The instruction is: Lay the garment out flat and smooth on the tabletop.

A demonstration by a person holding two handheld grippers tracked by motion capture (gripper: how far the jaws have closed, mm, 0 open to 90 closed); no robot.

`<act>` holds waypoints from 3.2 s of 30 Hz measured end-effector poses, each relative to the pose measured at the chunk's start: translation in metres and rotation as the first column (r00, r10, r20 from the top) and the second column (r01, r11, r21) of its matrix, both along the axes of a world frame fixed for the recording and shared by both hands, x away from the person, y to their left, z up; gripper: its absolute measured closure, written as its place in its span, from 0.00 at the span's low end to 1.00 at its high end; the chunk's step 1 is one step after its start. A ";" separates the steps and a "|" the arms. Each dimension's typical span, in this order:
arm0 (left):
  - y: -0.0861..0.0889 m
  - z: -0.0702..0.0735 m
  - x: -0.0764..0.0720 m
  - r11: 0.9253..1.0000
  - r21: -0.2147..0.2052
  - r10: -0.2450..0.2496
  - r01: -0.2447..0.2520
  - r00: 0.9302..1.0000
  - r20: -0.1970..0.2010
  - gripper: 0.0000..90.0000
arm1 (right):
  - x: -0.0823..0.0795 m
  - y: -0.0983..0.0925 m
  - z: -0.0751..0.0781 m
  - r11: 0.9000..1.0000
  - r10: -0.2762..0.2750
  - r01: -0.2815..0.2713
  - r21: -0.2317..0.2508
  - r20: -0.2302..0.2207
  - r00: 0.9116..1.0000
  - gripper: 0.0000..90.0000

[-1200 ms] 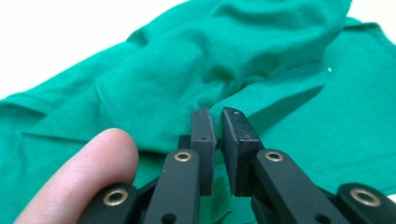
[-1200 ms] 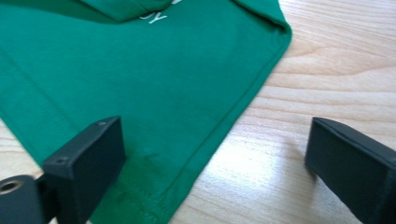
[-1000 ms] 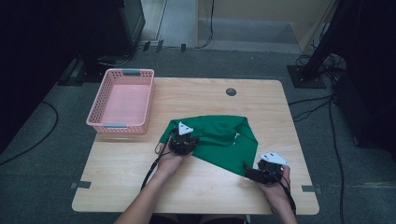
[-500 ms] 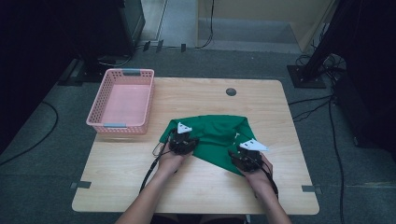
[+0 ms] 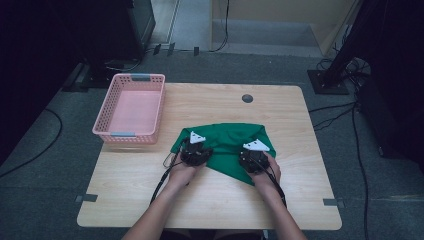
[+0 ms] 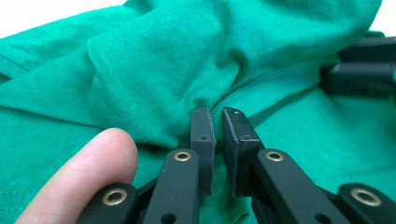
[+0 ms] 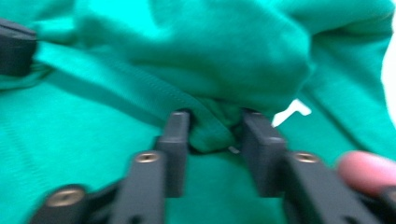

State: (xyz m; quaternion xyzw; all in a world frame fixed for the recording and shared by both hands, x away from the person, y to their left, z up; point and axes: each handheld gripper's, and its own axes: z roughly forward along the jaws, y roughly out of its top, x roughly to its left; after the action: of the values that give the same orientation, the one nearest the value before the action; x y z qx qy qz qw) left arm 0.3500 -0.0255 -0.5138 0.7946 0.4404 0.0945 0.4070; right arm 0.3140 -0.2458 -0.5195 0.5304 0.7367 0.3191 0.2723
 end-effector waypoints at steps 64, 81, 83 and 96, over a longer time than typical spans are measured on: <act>0.035 0.036 -0.124 0.983 0.015 -0.185 0.184 0.981 0.066 0.95 | -0.092 -0.018 0.026 0.926 0.349 -0.348 0.147 0.015 0.937 0.90; 0.034 0.120 0.056 0.961 -0.035 0.277 -0.276 0.938 0.208 0.38 | 0.058 -0.025 0.131 0.919 -0.029 -0.028 0.393 0.138 0.990 0.48; 0.037 0.113 0.053 0.969 -0.014 0.244 -0.246 0.946 0.212 0.37 | 0.052 -0.030 0.129 0.924 -0.021 -0.040 0.381 0.154 0.988 0.47; 0.031 0.056 0.011 0.986 0.129 0.092 -0.108 0.987 0.131 0.35 | 0.026 -0.024 0.068 0.952 0.017 -0.025 0.304 0.026 0.999 0.46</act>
State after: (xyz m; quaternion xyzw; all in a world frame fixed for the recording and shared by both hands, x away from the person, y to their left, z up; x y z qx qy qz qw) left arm 0.3607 0.0052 -0.4582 0.7898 0.4461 0.1938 0.3736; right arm 0.3403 -0.2702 -0.4511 0.5543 0.6812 0.4377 0.1927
